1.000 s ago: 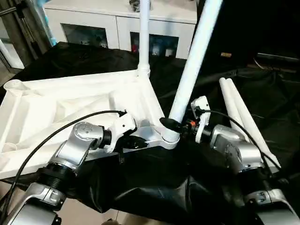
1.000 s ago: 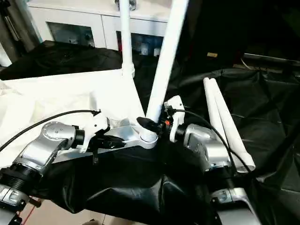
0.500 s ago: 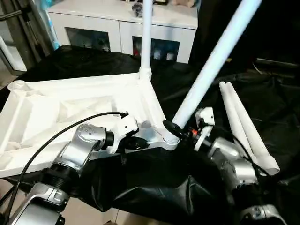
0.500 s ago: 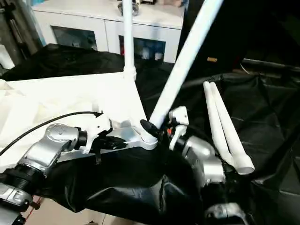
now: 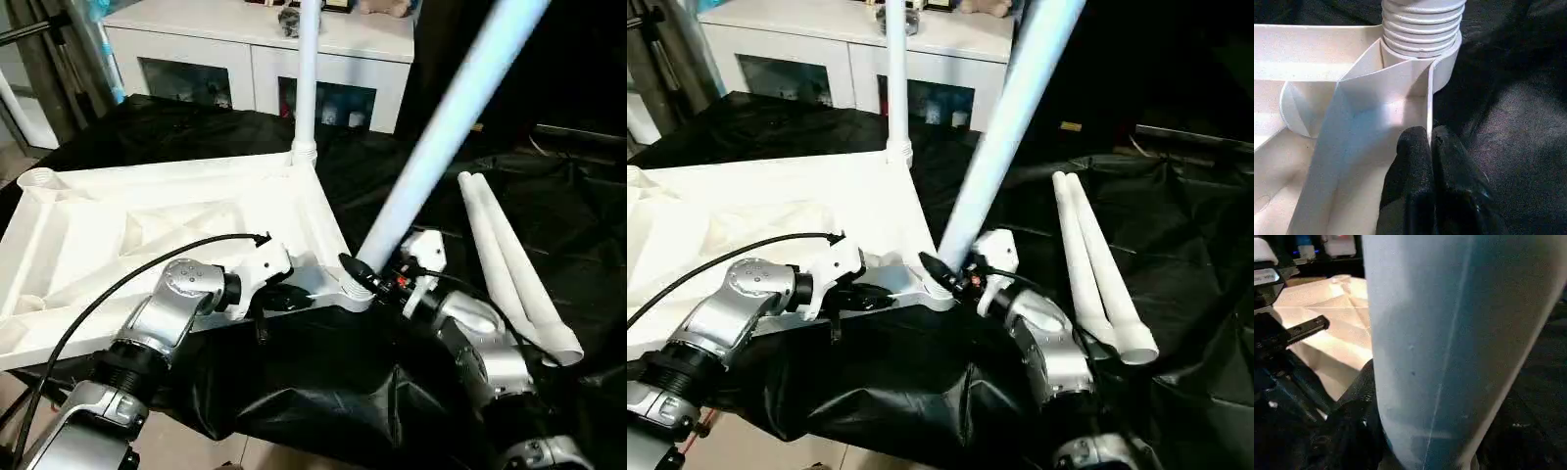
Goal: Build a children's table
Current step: Insert table leg to table base, then rotate leg to tighten
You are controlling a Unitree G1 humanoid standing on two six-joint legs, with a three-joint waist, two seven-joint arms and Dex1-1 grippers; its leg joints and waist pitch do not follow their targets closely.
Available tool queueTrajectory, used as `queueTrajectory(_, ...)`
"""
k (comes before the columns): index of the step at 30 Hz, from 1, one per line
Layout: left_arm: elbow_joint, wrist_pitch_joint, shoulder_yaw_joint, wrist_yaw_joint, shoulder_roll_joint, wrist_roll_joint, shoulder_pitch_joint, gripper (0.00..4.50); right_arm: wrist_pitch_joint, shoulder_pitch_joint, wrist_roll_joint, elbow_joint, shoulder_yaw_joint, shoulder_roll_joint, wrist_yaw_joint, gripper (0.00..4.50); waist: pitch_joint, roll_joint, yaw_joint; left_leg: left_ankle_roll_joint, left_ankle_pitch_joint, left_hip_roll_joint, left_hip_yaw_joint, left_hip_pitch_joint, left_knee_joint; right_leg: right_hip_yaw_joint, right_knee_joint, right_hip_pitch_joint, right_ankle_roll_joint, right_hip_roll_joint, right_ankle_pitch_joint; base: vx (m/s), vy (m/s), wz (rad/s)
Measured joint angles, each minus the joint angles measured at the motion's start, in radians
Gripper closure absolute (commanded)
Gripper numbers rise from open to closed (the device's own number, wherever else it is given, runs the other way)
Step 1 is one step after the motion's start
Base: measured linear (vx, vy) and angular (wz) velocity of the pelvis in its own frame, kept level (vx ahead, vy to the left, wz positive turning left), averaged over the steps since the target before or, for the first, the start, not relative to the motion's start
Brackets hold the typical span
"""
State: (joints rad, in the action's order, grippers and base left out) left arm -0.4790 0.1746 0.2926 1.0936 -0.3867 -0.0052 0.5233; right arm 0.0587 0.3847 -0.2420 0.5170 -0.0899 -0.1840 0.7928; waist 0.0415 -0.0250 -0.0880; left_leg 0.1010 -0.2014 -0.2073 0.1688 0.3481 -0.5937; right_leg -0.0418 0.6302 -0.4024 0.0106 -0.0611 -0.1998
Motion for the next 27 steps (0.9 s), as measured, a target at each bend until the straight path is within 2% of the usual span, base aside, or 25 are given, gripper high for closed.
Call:
queueTrajectory(6, 0.002, -0.003, 0.004, 0.023, -0.013, 0.000, 0.001, 4.50, -0.055, 0.080, 0.003, 0.057, -0.026, -0.032, 0.089, 2.59, -0.002, -0.003, 0.002, 0.000, 0.000, 0.000, 0.000, 0.000, 0.001, 0.000, 0.000, 0.000, 0.003, 0.000, 0.002, 0.000, 0.000, 0.00)
queueTrajectory(10, 0.005, -0.004, 0.012, 0.031, -0.023, 0.002, 0.006, 4.50, -0.074, 0.119, 0.016, 0.090, -0.042, -0.045, 0.143, 2.59, -0.003, -0.011, 0.005, 0.000, 0.000, -0.001, 0.000, -0.001, 0.002, 0.000, 0.000, -0.001, 0.003, 0.001, 0.002, 0.000, 0.000, 0.00)
queueTrajectory(18, 0.017, -0.014, 0.022, 0.068, -0.041, 0.006, 0.006, 4.50, -0.082, 0.126, 0.017, 0.093, -0.055, -0.066, 0.236, 2.59, -0.008, -0.026, 0.001, 0.000, 0.000, -0.001, 0.000, 0.000, 0.003, -0.001, -0.001, -0.001, 0.003, 0.001, -0.001, 0.000, 0.000, 0.00)
queueTrajectory(27, 0.001, -0.069, 0.023, 0.163, -0.078, -0.008, 0.007, 4.50, -0.058, 0.124, 0.015, 0.101, -0.071, -0.076, 0.356, 2.59, -0.008, -0.030, 0.001, 0.000, 0.000, -0.001, 0.000, 0.000, 0.006, -0.001, -0.003, -0.001, 0.004, 0.001, -0.002, 0.000, 0.000, 0.00)
